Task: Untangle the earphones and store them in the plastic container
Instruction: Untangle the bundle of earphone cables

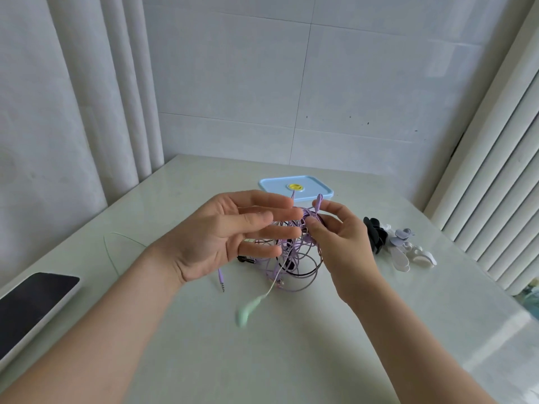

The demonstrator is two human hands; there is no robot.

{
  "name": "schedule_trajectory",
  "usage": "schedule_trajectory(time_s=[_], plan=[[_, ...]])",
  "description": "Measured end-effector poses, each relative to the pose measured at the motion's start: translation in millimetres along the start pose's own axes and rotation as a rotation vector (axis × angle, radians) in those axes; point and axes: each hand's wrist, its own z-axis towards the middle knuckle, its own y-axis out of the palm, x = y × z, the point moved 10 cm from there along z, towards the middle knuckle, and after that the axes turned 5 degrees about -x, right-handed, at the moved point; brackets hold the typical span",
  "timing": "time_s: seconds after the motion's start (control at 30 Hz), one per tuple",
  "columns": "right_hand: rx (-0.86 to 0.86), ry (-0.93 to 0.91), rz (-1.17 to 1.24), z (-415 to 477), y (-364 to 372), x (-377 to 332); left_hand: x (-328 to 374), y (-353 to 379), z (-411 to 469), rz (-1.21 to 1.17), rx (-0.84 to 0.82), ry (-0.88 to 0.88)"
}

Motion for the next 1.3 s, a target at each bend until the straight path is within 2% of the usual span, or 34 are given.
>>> schedule_trajectory(time_s=[0.07,0.13,0.17,0.2,0.3,0.43,0.53,0.77,1.03,1.3], plan=[[-0.006,-0.002,0.015,0,0,-1,-1,-25,4,0.256,0.208,0.055],[-0.008,0.005,0.018,1,1,0,7,-48,3,0.684,0.457,0.127],[-0.012,0.006,0.019,1,1,0,7,-52,3,0.856,0.518,0.128],[-0.017,0.007,0.022,1,1,1,4,-54,4,0.962,0.536,0.108],[-0.03,0.005,0.034,1,3,0,-5,-53,7,1.08,0.505,0.078],[-0.061,-0.008,0.023,2,6,-2,-3,-45,8,1.263,0.53,0.181],[-0.104,-0.016,0.014,1,11,-3,1,-45,6,1.246,0.56,0.239],[-0.104,-0.008,0.044,-3,13,-6,6,-27,5,1.274,0.497,0.33],[-0.034,0.02,0.001,-3,7,-5,20,-32,-6,1.186,0.635,0.431],[0.048,-0.141,-0.257,-4,-4,-23,35,-43,-22,1.041,0.81,0.504]])
